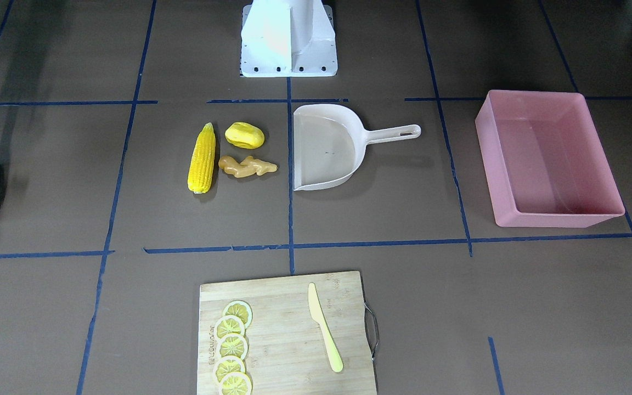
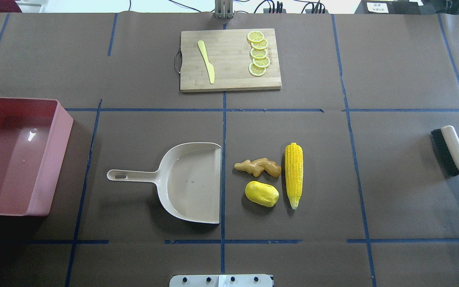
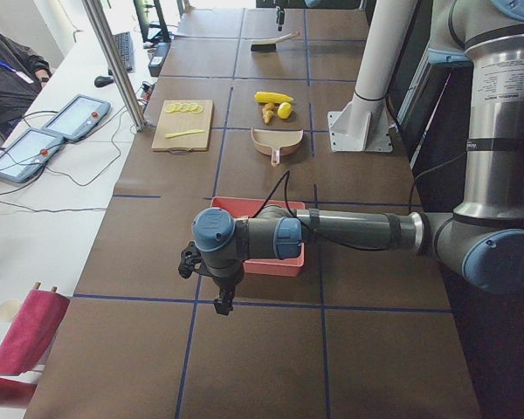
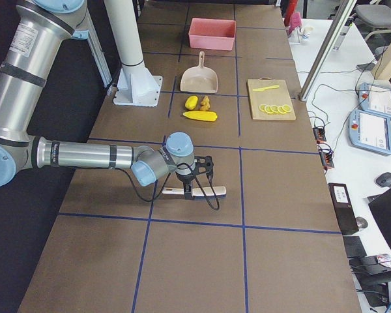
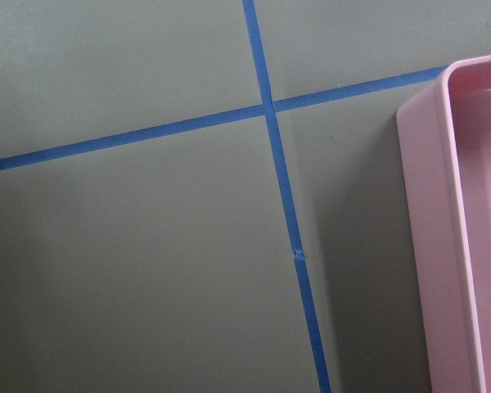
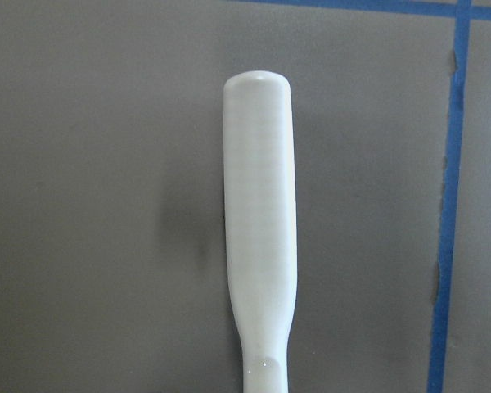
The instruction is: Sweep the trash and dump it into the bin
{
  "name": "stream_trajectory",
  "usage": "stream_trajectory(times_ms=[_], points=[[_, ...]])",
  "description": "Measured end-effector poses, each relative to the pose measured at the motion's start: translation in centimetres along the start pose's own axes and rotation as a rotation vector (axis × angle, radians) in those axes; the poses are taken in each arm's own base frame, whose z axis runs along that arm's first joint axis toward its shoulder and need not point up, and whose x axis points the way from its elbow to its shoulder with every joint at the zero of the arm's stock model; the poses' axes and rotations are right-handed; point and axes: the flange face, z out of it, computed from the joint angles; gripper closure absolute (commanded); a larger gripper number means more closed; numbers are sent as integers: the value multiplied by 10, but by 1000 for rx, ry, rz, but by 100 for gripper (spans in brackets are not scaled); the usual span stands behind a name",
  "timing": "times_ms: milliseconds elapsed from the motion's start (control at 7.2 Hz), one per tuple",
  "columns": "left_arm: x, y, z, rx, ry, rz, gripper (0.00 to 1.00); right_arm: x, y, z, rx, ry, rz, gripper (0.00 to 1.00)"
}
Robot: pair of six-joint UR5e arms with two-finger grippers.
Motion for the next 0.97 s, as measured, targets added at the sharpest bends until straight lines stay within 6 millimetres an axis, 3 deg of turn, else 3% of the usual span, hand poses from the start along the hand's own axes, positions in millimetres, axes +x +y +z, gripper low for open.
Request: stream_trajectory(times_ms=[417, 556, 834, 973], points=[[0, 0, 0, 0, 0, 0, 0, -7, 12, 37, -66, 25, -34, 2], [0, 0, 0, 0, 0, 0, 0, -10, 15, 47, -88, 29, -49, 19], [0, -1, 0, 5, -1, 5, 0, -12, 20, 59, -106, 51, -71, 88], [0, -1, 0, 8, -2, 9, 0, -11, 21, 63, -111, 60, -76, 98]])
